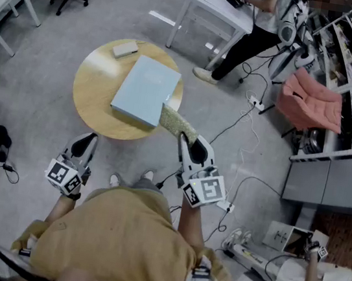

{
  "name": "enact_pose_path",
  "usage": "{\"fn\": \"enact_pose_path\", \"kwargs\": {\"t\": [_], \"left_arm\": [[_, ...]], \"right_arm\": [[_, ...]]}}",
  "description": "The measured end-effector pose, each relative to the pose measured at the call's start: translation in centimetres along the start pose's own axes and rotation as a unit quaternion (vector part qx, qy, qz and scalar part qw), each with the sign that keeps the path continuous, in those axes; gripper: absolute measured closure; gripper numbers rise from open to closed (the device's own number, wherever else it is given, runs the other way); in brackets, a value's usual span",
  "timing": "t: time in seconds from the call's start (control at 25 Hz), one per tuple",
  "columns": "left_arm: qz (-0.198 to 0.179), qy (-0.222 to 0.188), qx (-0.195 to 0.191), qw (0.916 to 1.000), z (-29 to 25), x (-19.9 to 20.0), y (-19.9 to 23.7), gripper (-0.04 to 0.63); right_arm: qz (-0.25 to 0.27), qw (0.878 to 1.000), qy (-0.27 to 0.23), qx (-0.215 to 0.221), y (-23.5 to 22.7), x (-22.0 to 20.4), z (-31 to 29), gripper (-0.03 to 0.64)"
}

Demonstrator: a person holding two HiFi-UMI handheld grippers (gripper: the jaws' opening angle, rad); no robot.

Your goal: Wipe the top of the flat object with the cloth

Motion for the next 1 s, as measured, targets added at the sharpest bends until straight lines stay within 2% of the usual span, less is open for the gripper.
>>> {"fn": "enact_pose_path", "kwargs": {"t": [0.08,0.28,0.4,0.72,1.0], "left_arm": [[-0.015,0.003,-0.001,0.9999,-0.5,0.4,0.6,0.580],[-0.017,-0.022,-0.001,0.9996,-2.0,2.5,-0.7,0.580],[-0.030,-0.010,-0.014,0.9994,-3.1,2.4,-1.9,0.580],[-0.024,0.004,0.003,0.9997,-4.6,1.1,-3.4,0.580],[-0.023,0.005,0.035,0.9991,-5.4,0.2,-5.0,0.580]], "right_arm": [[-0.006,1.000,-0.003,0.002,0.0,-0.4,0.2,0.555],[-0.002,1.000,-0.003,0.015,-0.3,0.5,0.7,0.555],[-0.010,1.000,-0.006,0.024,-0.6,0.3,0.8,0.555],[-0.050,0.997,0.010,0.056,-3.0,-1.5,1.9,0.555],[-0.055,0.995,0.016,0.084,-5.3,-2.4,2.3,0.555]]}}
Point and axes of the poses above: the fingertips, and each gripper's own axes: z backward along the fingers, y to its left, x out of its top, the point moved 6 cm from there along z, backward along the fingers, and after that the axes turned 7 degrees about -z, right-handed, at the moved point
